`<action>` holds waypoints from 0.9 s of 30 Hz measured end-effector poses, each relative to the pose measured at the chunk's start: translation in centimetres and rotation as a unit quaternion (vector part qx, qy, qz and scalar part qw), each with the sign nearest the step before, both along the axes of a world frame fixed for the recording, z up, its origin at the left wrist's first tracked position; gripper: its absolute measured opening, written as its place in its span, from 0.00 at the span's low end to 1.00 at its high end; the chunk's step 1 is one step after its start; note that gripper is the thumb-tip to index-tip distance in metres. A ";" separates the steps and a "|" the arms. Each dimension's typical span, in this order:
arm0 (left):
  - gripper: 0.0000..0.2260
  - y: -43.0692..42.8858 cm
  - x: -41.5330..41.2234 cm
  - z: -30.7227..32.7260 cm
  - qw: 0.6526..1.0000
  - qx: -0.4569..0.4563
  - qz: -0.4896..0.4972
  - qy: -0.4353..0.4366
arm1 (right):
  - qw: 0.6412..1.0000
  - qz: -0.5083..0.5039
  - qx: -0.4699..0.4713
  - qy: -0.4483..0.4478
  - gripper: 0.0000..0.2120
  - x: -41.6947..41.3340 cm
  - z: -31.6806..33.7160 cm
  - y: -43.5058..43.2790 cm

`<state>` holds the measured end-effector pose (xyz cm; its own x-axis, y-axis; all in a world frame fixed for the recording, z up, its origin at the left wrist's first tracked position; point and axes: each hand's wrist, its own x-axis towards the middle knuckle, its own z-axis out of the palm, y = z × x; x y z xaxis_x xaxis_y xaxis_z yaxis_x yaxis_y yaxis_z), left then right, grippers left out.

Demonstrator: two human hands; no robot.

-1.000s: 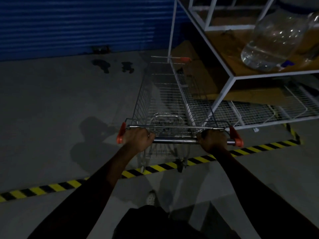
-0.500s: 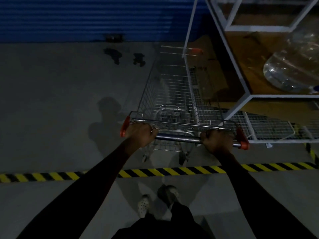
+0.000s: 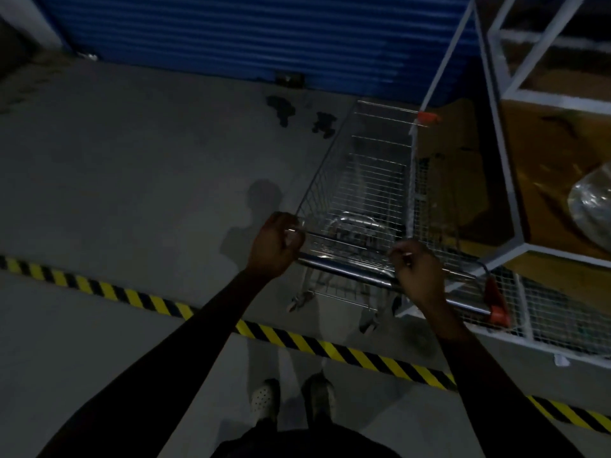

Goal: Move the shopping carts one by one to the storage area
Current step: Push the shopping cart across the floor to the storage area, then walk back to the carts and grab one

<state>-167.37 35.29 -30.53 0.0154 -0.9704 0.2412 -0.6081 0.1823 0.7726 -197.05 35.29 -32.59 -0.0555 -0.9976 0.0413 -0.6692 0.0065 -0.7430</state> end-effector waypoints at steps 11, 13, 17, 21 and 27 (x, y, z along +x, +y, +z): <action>0.18 10.0 12.4 4.3 0.957 -0.054 0.282 0.035 | 0.955 0.219 -0.024 -0.196 0.13 18.7 5.1 -2.9; 0.21 13.4 14.9 5.6 0.939 -0.075 0.333 0.046 | 0.939 0.274 -0.001 -0.206 0.17 23.6 6.1 -1.8; 0.22 20.6 20.8 7.4 0.888 -0.125 0.439 0.049 | 0.895 0.401 0.007 -0.195 0.21 34.2 7.3 1.8; 0.23 27.1 26.8 9.4 0.834 -0.176 0.521 0.043 | 0.850 0.494 0.018 -0.181 0.25 44.3 7.2 6.8; 0.23 36.6 36.0 12.2 0.770 -0.226 0.596 0.020 | 0.776 0.608 0.064 -0.153 0.27 57.9 5.1 15.8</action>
